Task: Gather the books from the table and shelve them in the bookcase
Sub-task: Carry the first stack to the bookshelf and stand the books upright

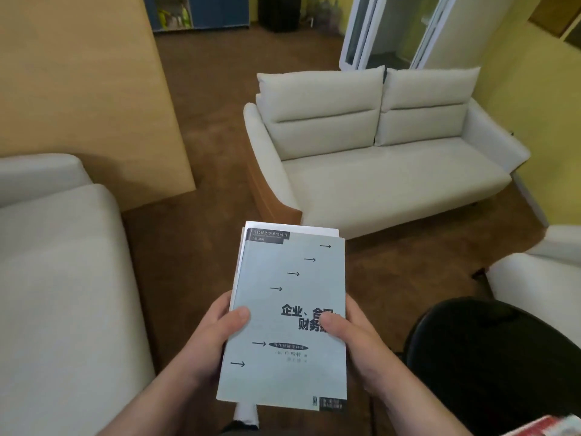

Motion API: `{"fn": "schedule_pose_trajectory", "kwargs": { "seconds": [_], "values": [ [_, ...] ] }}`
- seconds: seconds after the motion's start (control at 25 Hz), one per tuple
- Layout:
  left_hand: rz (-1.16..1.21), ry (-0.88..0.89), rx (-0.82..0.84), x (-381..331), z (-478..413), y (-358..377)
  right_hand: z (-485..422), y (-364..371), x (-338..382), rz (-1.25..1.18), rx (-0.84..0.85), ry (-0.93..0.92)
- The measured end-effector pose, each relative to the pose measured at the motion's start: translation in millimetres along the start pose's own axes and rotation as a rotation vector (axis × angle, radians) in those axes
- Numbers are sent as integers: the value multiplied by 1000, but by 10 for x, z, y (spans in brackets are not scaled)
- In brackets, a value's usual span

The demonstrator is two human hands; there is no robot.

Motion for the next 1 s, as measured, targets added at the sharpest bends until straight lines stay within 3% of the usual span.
{"fn": "schedule_pose_trajectory", "kwargs": {
  "seconds": [0.44, 1.0],
  "values": [
    [73, 48, -76, -718, -587, -1012, -1585, 574, 481, 14, 202, -2],
    [99, 121, -218, -2009, -2584, -1726, -4210, 314, 1723, 136, 310, 43]
  ]
}}
Point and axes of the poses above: each hand's wrist, its own z-axis away from the middle knuckle, its own y-axis out of the palm, x = y × z, the point moved 2 cm from there along -z, towards the middle knuckle, and after that the axes turned 6 degrees about x, right-handed, at the moved point
